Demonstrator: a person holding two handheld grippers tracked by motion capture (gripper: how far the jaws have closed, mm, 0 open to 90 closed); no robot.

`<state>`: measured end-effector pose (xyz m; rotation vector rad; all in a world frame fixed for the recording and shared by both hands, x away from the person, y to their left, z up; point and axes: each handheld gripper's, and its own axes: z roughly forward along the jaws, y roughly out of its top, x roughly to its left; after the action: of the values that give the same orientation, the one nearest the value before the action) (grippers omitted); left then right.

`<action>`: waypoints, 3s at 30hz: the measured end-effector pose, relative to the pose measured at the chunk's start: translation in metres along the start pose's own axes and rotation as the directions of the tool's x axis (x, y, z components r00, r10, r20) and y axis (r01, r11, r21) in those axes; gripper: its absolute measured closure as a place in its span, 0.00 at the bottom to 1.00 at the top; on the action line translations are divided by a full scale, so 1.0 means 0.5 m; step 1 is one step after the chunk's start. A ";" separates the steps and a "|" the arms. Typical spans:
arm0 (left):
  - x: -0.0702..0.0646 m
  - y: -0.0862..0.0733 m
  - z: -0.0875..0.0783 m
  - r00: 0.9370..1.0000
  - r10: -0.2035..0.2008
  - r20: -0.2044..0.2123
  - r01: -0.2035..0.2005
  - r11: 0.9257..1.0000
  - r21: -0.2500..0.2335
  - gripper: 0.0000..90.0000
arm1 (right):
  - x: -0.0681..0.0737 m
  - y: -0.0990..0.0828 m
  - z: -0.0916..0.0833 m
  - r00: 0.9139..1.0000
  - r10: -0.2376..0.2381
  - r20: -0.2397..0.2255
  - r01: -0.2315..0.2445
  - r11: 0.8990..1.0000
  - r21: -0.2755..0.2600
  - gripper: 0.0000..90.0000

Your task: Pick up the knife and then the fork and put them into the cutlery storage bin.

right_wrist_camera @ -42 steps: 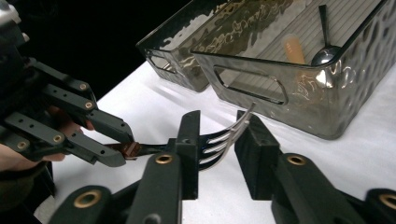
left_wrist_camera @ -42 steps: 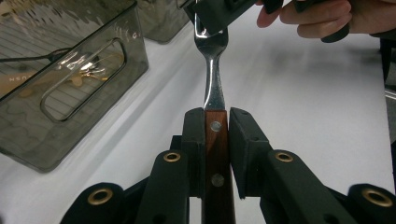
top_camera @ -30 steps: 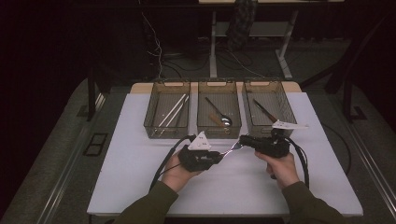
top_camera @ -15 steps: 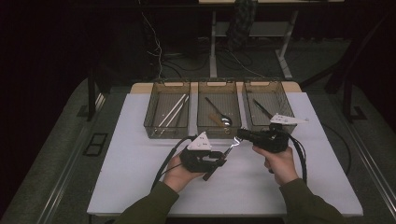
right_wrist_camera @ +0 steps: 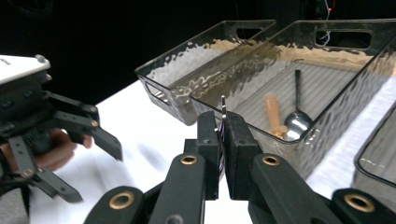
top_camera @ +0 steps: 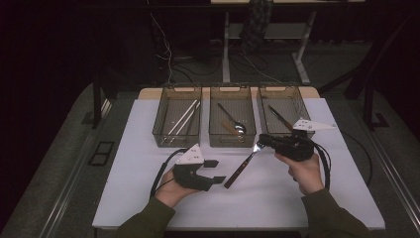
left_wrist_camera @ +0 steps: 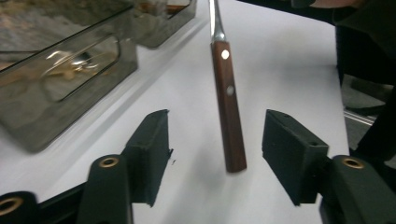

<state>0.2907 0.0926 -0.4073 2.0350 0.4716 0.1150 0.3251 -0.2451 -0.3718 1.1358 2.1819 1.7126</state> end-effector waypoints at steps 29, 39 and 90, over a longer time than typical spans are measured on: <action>0.029 -0.111 -0.106 0.985 -0.078 -0.151 0.077 0.997 -0.016 0.00 | -0.049 0.072 -0.041 0.990 -0.060 0.124 0.057 0.998 0.029 0.95; 0.039 -0.116 -0.107 0.984 -0.087 -0.154 0.085 0.996 -0.017 0.00 | -0.086 0.104 -0.062 0.981 -0.063 0.182 0.054 0.997 0.054 0.95; 0.037 -0.116 -0.093 0.988 -0.047 -0.144 0.051 0.998 0.025 0.02 | -0.290 0.194 -0.079 0.914 0.047 0.403 -0.094 0.991 0.098 0.95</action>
<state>0.2786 0.1623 -0.4365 2.0499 0.6163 0.2269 0.4515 -0.3609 -0.3200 1.4610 2.0201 1.2456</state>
